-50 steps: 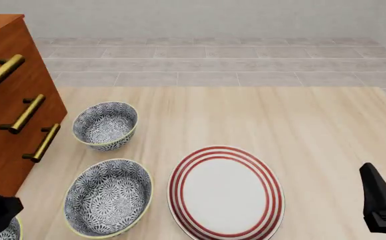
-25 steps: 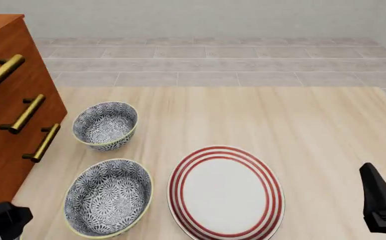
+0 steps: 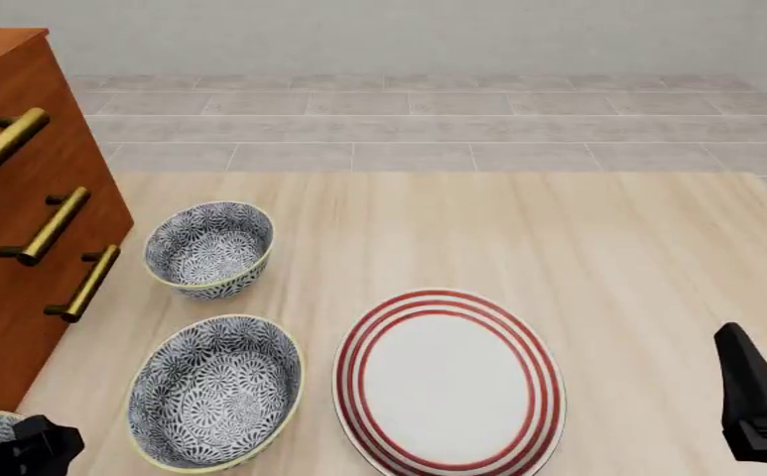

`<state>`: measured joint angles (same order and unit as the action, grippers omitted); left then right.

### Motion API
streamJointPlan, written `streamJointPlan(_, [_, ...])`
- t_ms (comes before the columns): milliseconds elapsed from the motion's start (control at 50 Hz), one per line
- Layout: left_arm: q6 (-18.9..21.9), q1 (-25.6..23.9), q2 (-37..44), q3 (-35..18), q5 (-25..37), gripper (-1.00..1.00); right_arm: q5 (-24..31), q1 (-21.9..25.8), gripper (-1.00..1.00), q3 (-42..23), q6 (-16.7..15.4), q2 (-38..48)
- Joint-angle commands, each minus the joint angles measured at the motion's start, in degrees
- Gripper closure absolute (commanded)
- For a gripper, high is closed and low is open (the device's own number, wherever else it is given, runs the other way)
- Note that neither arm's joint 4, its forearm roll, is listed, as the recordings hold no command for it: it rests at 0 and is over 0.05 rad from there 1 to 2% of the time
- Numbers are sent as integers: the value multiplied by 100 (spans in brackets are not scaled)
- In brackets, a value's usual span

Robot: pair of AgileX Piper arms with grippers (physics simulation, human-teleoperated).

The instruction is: Put the bowl at the front on the plate.

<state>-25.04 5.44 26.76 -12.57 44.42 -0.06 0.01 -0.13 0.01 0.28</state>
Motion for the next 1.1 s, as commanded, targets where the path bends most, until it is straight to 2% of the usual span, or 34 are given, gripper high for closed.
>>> streamJointPlan(20, [-105, -59, 242, 147, -300, -100, 1, 0, -100, -2, -2, 0])
streamJointPlan(480, [-37, -28, 1099, 628, -1414, -100, 1, 0, -100, -2, -1, -1])
streamJointPlan(860, [-61, -34, 1367, 842, -1766, -100, 2, 0, -100, -2, -2, 0])
streamJointPlan(880, [-88, -39, 1276, 805, -1649, 100, 2, 0, -100, -2, -2, 0])
streamJointPlan(1100, [-236, -200, 766, 699, -1165, 100, 1, -1, -100, -2, -1, -1])
